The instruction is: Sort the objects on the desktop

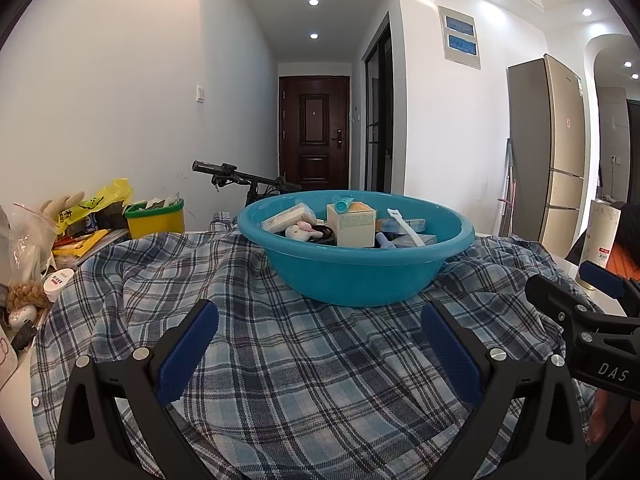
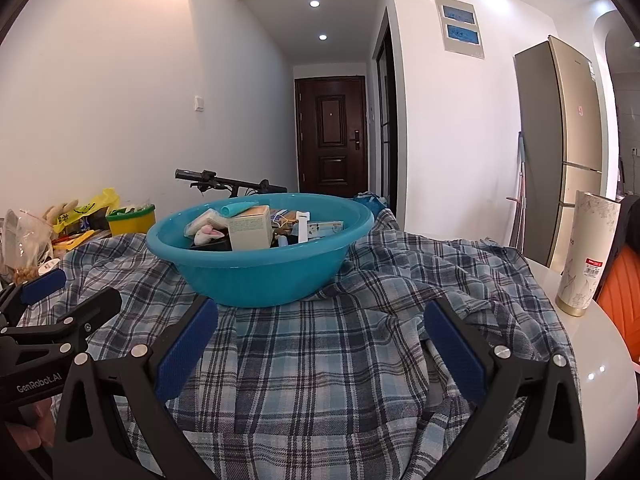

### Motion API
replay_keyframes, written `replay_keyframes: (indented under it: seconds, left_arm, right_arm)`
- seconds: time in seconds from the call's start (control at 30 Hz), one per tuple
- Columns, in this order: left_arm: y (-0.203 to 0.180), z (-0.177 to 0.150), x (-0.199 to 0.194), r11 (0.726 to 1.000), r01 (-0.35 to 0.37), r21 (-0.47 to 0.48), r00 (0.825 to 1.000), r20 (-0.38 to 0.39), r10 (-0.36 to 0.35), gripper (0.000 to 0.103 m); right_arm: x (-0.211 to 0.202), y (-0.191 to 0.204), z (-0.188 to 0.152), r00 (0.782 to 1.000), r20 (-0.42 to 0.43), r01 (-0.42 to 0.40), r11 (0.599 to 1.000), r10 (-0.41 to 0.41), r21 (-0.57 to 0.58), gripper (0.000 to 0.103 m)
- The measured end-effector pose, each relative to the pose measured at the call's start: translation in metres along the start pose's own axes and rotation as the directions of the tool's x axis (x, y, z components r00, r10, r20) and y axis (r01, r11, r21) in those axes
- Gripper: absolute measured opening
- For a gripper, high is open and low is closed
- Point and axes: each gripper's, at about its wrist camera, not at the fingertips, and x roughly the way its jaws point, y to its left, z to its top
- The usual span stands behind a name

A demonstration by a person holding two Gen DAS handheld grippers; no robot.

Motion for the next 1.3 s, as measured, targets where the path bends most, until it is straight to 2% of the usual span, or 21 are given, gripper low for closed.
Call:
replay_keyframes:
  seconds: [1.3]
  left_arm:
    - [0.0014,-0.0012,0.0049,1.0,0.0,-0.001,1.0,-0.02,0.0,0.103]
  right_arm:
    - [0.0052,-0.0008,-0.0002,0.999,-0.029,-0.022,1.0,0.022,0.005,0.103]
